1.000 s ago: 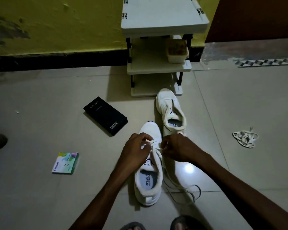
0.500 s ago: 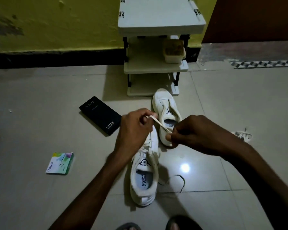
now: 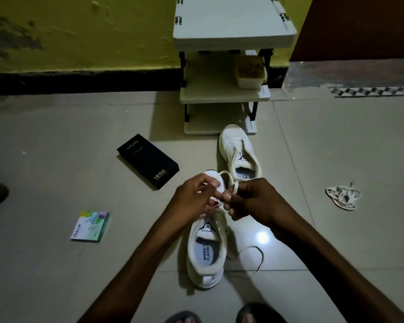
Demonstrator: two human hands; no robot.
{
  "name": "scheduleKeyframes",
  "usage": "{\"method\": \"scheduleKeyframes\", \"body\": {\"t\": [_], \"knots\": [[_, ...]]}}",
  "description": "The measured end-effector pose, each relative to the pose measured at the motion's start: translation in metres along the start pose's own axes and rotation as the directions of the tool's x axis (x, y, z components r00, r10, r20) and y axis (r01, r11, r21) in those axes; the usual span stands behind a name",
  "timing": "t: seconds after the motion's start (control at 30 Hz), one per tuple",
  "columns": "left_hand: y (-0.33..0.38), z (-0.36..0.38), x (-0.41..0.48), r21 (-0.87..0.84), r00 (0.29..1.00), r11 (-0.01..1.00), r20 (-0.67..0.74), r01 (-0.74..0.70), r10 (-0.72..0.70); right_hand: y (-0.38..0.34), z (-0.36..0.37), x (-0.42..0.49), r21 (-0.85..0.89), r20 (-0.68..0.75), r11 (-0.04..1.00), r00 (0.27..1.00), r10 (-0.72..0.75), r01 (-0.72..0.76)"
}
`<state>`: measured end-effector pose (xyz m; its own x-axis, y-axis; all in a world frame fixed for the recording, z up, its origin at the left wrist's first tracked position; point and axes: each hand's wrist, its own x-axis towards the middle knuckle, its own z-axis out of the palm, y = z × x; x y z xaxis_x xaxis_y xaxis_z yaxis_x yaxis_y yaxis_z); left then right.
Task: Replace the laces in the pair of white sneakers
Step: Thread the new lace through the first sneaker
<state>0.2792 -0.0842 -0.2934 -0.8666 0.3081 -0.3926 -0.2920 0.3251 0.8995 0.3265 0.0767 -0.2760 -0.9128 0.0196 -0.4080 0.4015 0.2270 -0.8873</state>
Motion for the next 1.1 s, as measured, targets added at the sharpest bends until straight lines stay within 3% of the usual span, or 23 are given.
{"method": "scheduleKeyframes", "body": {"t": [0.07, 0.23, 0.3, 0.37, 0.43, 0.53, 0.73, 0.87, 0.97, 1.1], "knots": [[-0.009, 0.002, -0.008, -0.058, 0.994, 0.997, 0.092, 0.057, -0.051, 0.001, 0.003, 0.002, 0.105, -0.022, 0.994, 1.000, 0.018, -0.016], [-0.025, -0.003, -0.011, -0.054, 1.000, 0.998, -0.006, 0.015, -0.015, 0.007, 0.009, 0.007, 0.163, -0.049, 0.982, 0.993, 0.104, -0.095], [-0.025, -0.005, -0.010, 0.050, 0.998, 0.998, -0.052, -0.042, 0.045, 0.015, 0.012, 0.010, -0.124, -0.220, 0.991, 0.975, 0.025, -0.053], [-0.022, -0.007, -0.010, 0.135, 0.990, 0.987, -0.091, -0.092, 0.105, 0.018, 0.015, 0.010, -0.503, -0.341, 0.862, 0.902, -0.265, 0.063], [-0.018, -0.008, -0.009, 0.194, 0.985, 0.972, -0.087, -0.132, 0.151, 0.014, 0.016, 0.009, -0.544, -0.248, 0.814, 0.888, -0.388, 0.204], [-0.018, -0.009, -0.007, 0.286, 0.981, 0.943, -0.044, -0.169, 0.189, 0.012, 0.024, 0.010, -0.526, -0.028, 0.792, 0.924, -0.382, 0.311], [-0.022, -0.008, -0.007, 0.277, 0.985, 0.952, -0.070, -0.132, 0.157, 0.013, 0.031, 0.014, -0.717, -0.037, 0.638, 0.899, -0.437, 0.280], [-0.030, -0.015, -0.009, 0.486, 0.983, 0.872, -0.117, -0.066, 0.140, 0.018, 0.033, 0.018, -0.786, -0.061, 0.578, 0.904, -0.423, 0.218], [-0.040, -0.013, -0.014, 0.633, 0.993, 0.774, -0.113, 0.037, 0.046, 0.020, 0.032, 0.022, -0.767, 0.022, 0.565, 0.893, -0.449, 0.303], [-0.046, -0.010, -0.014, 0.574, 0.982, 0.816, -0.183, 0.072, 0.041, 0.023, 0.038, 0.031, -0.845, 0.141, 0.439, 0.920, -0.366, 0.304]]}}
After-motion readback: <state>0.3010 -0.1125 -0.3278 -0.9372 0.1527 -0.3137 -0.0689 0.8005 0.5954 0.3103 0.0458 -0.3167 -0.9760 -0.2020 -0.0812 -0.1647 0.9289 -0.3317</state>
